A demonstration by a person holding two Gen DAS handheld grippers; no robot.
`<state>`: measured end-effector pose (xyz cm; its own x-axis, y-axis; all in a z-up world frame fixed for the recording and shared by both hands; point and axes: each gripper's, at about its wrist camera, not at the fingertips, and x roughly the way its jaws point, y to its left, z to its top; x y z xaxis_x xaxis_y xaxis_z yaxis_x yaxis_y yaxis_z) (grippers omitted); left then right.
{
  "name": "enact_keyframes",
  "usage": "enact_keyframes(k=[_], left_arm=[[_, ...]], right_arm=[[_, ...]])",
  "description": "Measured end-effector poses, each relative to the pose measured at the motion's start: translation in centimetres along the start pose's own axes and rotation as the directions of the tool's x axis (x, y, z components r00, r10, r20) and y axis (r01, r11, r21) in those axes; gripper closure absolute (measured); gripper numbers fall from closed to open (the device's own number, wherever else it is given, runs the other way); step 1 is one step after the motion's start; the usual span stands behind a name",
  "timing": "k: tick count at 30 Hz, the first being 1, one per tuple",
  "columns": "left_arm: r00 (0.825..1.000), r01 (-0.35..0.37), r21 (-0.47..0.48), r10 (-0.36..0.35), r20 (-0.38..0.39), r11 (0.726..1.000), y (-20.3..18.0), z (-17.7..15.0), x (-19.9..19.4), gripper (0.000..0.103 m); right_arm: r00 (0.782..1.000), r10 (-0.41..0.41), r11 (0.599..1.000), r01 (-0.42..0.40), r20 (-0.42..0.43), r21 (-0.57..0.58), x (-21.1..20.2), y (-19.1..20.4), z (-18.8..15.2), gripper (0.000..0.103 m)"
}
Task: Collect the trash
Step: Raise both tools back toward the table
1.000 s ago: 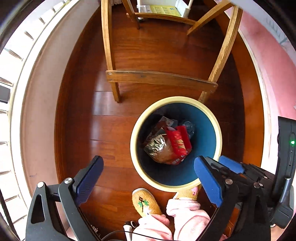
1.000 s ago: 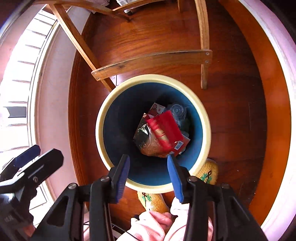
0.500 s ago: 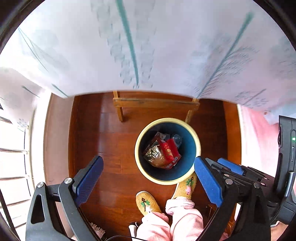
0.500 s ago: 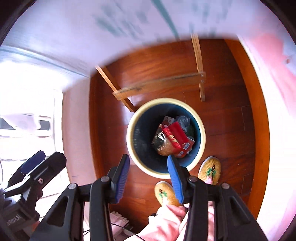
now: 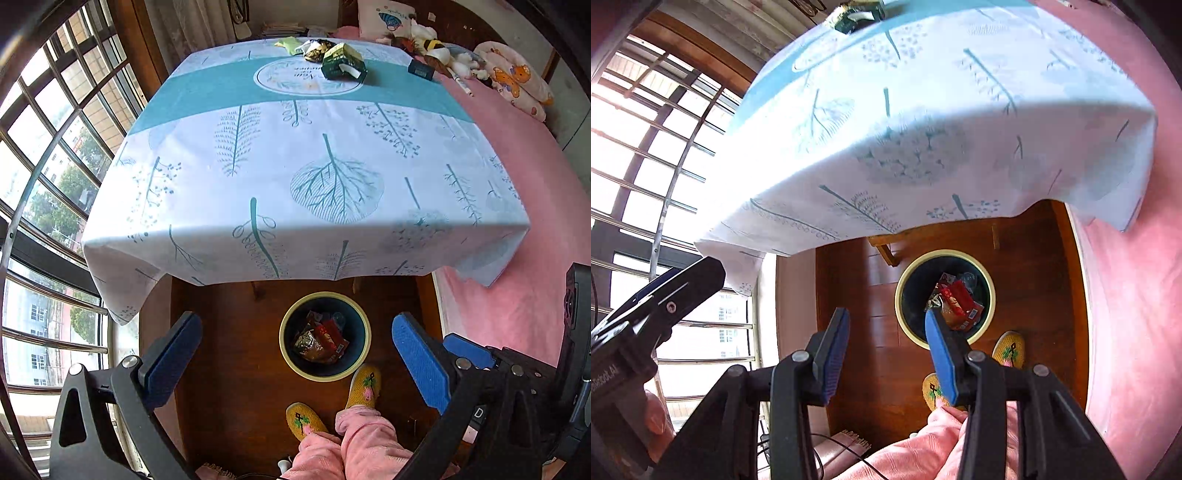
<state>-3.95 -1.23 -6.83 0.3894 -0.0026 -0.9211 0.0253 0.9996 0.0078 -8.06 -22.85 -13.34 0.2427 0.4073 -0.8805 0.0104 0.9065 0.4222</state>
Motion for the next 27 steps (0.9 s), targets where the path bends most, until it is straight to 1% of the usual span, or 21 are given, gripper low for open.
enact_keyframes(k=[4, 7, 12, 15, 21, 24, 27], left_arm=[[0.999, 0.035, -0.005, -0.035, 0.034, 0.999, 0.3, 1.4, -3.3, 0.001], [0.995, 0.042, 0.003, -0.042, 0.087, 0.999, 0.3, 2.3, -5.9, 0.001], [0.98, 0.039, 0.023, -0.042, 0.197, 0.999, 0.3, 4.2, -9.7, 0.001], [0.969, 0.039, 0.024, -0.044, 0.243, 0.999, 0.7, 5.1, -11.2, 0.001], [0.959, 0.047, 0.017, -0.05, 0.278, 0.999, 1.2, 7.0, -12.0, 0.001], [0.959, 0.039, 0.021, -0.043, 0.28, 0.999, 1.0, 8.3, -11.4, 0.001], [0.96, 0.03, 0.013, -0.032, 0.277, 0.999, 0.6, 9.9, -10.3, 0.001]], right_arm=[[0.998, 0.004, 1.0, -0.005, 0.059, 0.008, -3.7, 1.1, 0.7, 0.06], [0.994, 0.008, 1.0, -0.007, 0.114, -0.005, -6.3, 2.1, 1.2, 0.06], [0.976, 0.005, 0.999, 0.004, 0.216, -0.043, -10.4, 3.6, 2.7, 0.06], [0.966, 0.01, 0.999, 0.003, 0.259, -0.048, -12.0, 4.2, 3.7, 0.06], [0.949, 0.01, 0.998, 0.011, 0.316, -0.063, -13.6, 4.8, 5.8, 0.06], [0.944, 0.009, 0.997, 0.015, 0.33, -0.07, -13.9, 4.8, 7.3, 0.06], [0.943, 0.013, 0.997, 0.015, 0.333, -0.081, -13.8, 4.4, 9.4, 0.06]])
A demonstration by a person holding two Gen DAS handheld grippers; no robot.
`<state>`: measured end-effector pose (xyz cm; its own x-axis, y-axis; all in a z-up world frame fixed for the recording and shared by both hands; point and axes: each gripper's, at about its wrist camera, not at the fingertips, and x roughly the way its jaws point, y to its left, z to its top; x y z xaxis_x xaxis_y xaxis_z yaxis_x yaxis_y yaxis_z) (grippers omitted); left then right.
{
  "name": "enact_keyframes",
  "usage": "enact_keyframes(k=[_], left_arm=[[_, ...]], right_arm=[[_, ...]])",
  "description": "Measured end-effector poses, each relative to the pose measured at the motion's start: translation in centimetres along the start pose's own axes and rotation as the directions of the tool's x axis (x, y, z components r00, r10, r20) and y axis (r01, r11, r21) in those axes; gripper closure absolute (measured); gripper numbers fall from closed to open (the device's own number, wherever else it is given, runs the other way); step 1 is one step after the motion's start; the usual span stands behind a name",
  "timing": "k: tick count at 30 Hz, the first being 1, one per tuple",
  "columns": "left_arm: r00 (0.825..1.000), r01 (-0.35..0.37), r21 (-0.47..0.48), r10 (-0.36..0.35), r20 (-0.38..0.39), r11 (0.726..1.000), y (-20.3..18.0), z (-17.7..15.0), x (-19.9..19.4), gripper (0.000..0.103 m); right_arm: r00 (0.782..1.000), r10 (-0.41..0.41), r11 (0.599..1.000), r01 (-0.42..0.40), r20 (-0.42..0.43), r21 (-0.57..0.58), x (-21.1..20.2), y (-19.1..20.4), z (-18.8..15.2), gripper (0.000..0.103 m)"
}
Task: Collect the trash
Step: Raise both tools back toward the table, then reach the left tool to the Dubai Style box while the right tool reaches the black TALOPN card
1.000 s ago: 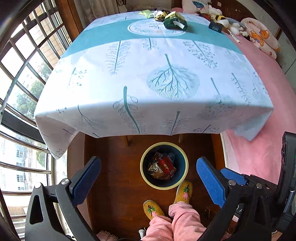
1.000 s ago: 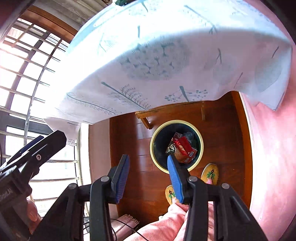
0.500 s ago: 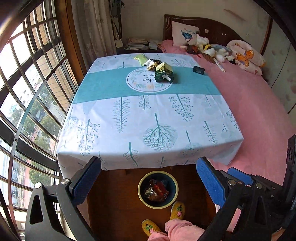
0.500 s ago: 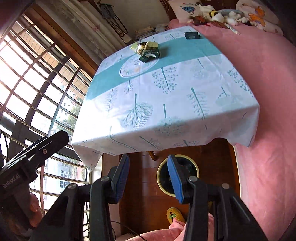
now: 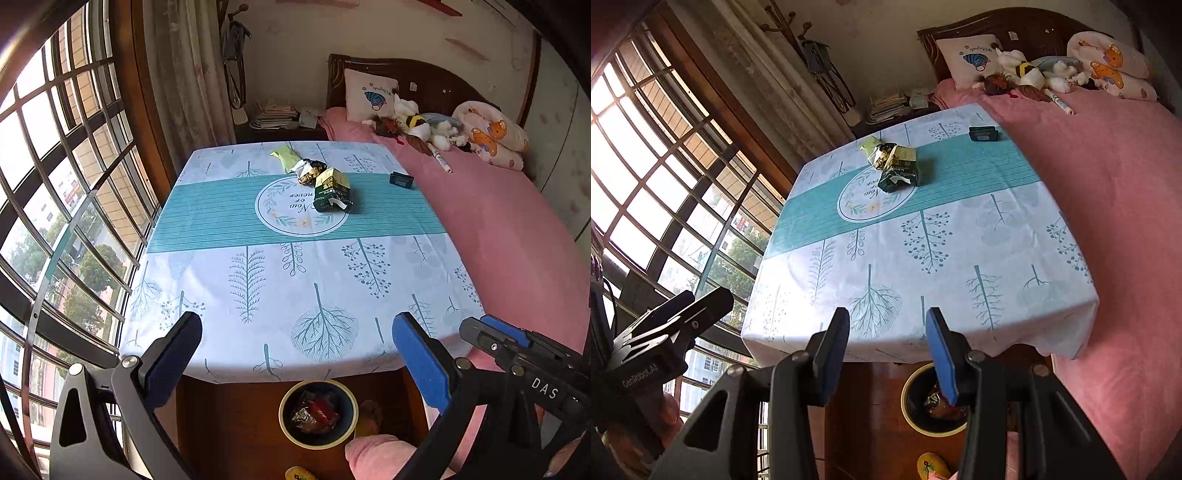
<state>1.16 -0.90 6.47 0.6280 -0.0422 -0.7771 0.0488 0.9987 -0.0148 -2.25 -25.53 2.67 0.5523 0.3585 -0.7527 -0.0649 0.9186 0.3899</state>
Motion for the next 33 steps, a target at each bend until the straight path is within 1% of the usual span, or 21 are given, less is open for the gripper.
enact_keyframes(k=[4, 9, 16, 22, 25, 28, 31, 33], left_arm=[[1.0, -0.028, -0.014, 0.028, -0.014, 1.0, -0.7, 2.7, 3.2, 0.001], [0.997, -0.071, -0.054, 0.069, -0.035, 0.996, -2.3, 7.4, 8.2, 0.001], [0.985, -0.098, -0.114, 0.08, -0.155, 0.989, -5.3, 14.3, 17.2, 0.001], [0.974, -0.114, -0.13, 0.085, -0.212, 0.985, -7.1, 19.0, 24.3, 0.001], [0.968, -0.113, -0.121, 0.082, -0.236, 0.986, -7.6, 20.8, 27.4, 0.001], [0.958, -0.114, -0.116, 0.078, -0.276, 0.987, -7.6, 21.9, 30.5, 0.001], [0.941, -0.126, -0.124, 0.079, -0.329, 0.984, -7.3, 22.2, 33.5, 0.001], [0.93, -0.125, -0.137, 0.068, -0.361, 0.983, -7.2, 22.3, 35.3, 0.001]], right_arm=[[1.0, 0.003, 1.0, -0.002, 0.002, -0.022, 2.1, -1.4, 3.3, 0.06], [1.0, 0.02, 0.998, -0.021, -0.018, -0.058, 6.2, -4.2, 9.2, 0.06], [0.997, 0.015, 0.991, -0.026, -0.082, -0.13, 11.7, -9.0, 18.0, 0.06], [0.995, -0.038, 0.973, 0.015, -0.093, -0.232, 16.6, -13.0, 24.7, 0.06], [0.993, -0.071, 0.96, 0.042, -0.093, -0.277, 19.5, -14.6, 27.4, 0.06], [0.99, -0.114, 0.936, 0.077, -0.087, -0.344, 22.3, -15.4, 29.4, 0.06], [0.984, -0.158, 0.903, 0.108, -0.086, -0.415, 25.0, -15.9, 30.7, 0.06], [0.979, -0.174, 0.889, 0.111, -0.104, -0.444, 26.7, -16.2, 31.1, 0.06]])
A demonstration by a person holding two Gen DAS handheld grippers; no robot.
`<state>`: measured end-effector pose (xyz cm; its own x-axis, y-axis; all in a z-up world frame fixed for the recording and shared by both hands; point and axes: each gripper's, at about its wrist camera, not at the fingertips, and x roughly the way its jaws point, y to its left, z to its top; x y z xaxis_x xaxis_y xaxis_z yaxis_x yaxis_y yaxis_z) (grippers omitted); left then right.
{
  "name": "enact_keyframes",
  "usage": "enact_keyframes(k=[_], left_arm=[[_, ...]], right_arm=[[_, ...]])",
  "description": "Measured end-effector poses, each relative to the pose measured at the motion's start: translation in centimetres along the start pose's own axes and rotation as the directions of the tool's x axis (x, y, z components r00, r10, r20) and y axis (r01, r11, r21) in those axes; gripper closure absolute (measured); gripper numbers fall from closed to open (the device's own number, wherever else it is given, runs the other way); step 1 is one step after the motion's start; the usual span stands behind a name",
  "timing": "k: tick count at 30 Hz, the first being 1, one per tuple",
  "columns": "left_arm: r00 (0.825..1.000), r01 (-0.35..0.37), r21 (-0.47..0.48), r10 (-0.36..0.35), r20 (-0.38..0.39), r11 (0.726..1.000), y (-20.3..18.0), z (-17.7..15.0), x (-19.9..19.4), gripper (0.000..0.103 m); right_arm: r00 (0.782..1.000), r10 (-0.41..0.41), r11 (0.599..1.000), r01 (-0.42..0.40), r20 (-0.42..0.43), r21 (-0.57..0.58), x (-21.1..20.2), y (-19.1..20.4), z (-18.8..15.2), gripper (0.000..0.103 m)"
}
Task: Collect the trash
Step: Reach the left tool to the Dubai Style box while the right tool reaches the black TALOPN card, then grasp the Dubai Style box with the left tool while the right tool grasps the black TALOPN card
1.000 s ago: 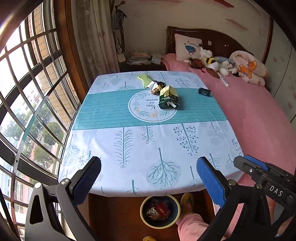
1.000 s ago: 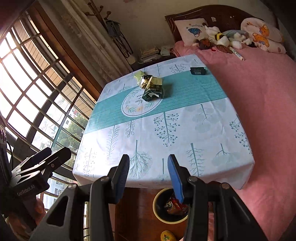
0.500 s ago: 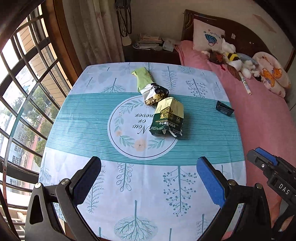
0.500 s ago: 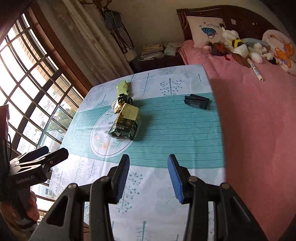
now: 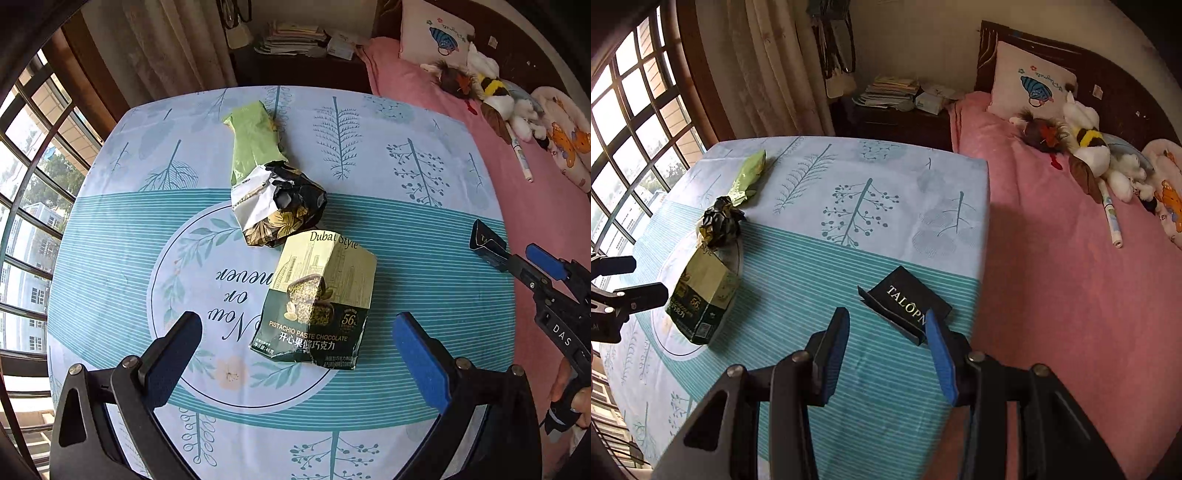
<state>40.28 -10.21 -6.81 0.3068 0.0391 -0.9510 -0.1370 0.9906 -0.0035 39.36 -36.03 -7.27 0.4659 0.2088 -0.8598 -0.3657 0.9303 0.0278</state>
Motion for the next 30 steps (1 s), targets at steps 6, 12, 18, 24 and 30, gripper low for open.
enact_keyframes(k=[6, 12, 18, 24, 30], left_arm=[[0.997, 0.015, -0.025, -0.016, -0.07, 1.0, -0.2, 1.2, 3.7, 0.001], [0.994, -0.004, -0.036, -0.001, -0.114, 0.999, -0.6, 2.0, 6.0, 0.001], [0.99, -0.017, -0.043, 0.011, -0.142, 0.999, -1.2, 2.6, 7.9, 0.007], [0.99, -0.008, -0.061, 0.0, -0.139, 0.998, -1.2, 3.1, 8.9, 0.026], [0.994, -0.01, -0.061, 0.003, -0.105, 0.998, -1.3, 2.3, 7.9, 0.034]], right_arm=[[0.998, 0.007, 0.999, -0.009, -0.07, -0.039, 3.7, -0.5, 0.1, 0.06], [0.997, 0.019, 0.998, -0.022, -0.069, -0.051, 4.9, -0.7, -0.2, 0.06], [0.998, 0.027, 0.997, -0.031, -0.065, -0.067, 5.3, -0.9, 0.3, 0.06], [0.998, 0.038, 0.996, -0.042, -0.049, -0.079, 5.5, -1.3, 0.6, 0.064], [0.993, 0.102, 0.994, -0.105, -0.058, -0.035, 5.3, -1.9, 0.7, 0.095]])
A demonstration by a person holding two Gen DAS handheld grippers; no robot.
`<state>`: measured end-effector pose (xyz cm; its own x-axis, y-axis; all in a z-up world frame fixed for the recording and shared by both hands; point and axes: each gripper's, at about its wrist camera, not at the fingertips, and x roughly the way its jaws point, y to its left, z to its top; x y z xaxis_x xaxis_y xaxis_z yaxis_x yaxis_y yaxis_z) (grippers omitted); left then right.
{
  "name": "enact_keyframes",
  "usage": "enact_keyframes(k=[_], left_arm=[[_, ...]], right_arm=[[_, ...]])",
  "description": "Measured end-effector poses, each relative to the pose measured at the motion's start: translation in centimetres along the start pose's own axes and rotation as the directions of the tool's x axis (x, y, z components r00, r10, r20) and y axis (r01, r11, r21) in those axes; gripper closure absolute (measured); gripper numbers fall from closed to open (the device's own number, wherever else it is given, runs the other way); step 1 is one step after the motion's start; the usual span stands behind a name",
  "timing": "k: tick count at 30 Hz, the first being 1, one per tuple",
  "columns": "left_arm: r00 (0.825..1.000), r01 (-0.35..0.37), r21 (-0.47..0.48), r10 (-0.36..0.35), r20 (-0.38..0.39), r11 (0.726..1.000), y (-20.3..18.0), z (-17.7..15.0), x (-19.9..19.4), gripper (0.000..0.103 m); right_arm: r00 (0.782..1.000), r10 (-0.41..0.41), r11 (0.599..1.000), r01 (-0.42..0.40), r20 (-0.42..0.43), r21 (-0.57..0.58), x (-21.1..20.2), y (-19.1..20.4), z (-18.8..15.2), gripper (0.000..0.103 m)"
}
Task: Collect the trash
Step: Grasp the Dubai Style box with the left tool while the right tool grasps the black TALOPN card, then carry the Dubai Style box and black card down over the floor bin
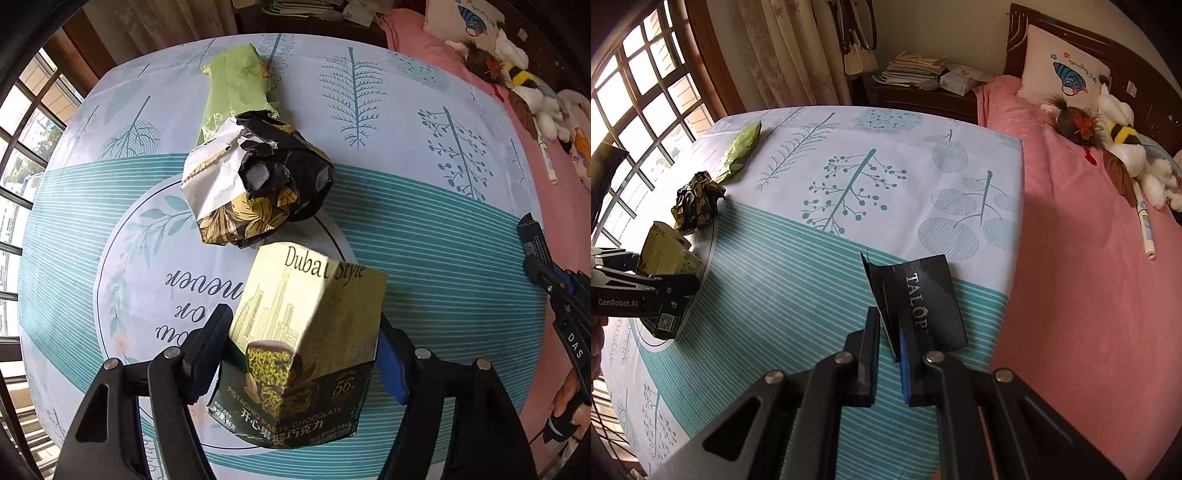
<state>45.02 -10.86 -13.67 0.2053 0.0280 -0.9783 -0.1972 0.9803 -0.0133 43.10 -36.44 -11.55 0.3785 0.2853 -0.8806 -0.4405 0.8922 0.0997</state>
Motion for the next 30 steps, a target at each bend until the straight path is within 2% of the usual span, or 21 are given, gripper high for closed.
enact_keyframes(k=[5, 8, 19, 23, 30], left_arm=[[0.998, 0.031, 0.012, -0.031, 0.049, 0.999, 0.3, -1.9, -2.3, 0.035], [0.996, 0.054, 0.027, -0.056, 0.076, 0.998, 0.4, -3.0, -3.8, 0.036], [0.981, 0.12, 0.061, -0.127, 0.144, 0.991, 2.2, -9.5, -10.5, 0.036], [0.973, 0.138, 0.082, -0.15, 0.177, 0.987, 3.9, -13.1, -13.6, 0.036], [0.954, 0.175, 0.135, -0.202, 0.223, 0.975, 9.4, -21.1, -18.8, 0.036]], right_arm=[[0.996, 0.091, 0.991, -0.092, 0.018, 0.097, -1.3, -0.3, -0.4, 0.1], [0.992, 0.122, 0.985, -0.124, 0.026, 0.117, -2.2, 0.6, -1.1, 0.1], [0.967, 0.251, 0.958, -0.255, 0.045, 0.132, -6.8, 8.4, -5.9, 0.1], [0.955, 0.29, 0.944, -0.296, 0.059, 0.145, -9.5, 12.0, -8.5, 0.1], [0.947, 0.299, 0.932, -0.316, 0.113, 0.176, -15.3, 18.7, -13.8, 0.1]])
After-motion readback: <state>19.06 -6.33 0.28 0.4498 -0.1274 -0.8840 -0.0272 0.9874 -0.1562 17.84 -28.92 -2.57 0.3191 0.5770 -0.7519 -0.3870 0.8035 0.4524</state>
